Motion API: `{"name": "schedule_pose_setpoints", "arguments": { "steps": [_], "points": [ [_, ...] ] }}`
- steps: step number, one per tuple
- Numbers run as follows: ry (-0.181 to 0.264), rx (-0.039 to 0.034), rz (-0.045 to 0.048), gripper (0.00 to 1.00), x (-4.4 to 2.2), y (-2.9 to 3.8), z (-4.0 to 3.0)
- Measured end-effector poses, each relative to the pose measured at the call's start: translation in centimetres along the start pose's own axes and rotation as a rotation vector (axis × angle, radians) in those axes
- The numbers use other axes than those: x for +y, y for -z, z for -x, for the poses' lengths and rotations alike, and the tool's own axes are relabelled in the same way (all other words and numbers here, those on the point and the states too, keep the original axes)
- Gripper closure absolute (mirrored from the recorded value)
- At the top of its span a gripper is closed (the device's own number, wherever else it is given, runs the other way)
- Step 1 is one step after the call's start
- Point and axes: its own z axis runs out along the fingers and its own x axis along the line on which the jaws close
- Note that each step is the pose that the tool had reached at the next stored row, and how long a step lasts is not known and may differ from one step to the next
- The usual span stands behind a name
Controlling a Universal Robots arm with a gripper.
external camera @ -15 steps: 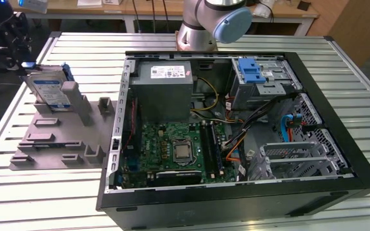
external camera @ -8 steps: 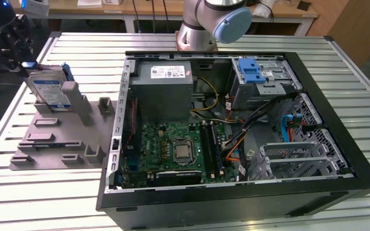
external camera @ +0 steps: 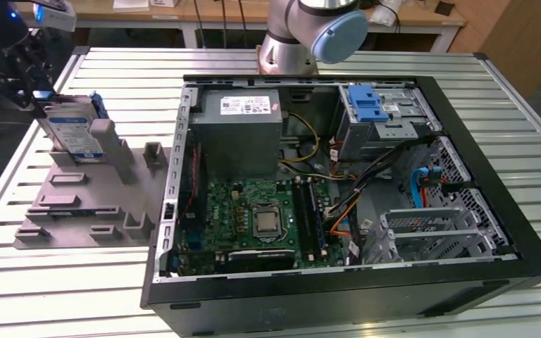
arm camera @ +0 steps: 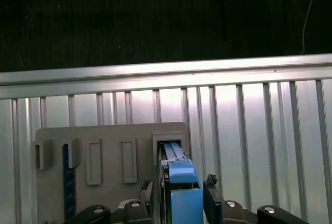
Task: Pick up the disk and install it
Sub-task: 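Pick up the disk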
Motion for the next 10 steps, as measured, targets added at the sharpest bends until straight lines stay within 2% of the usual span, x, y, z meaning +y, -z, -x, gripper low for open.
{"name": "schedule_pose_setpoints", "arguments": {
  "steps": [10],
  "points": [
    [0.0, 0.0001, 0.0002, 0.5, -0.03, -1.11, -0.03]
  ]
}}
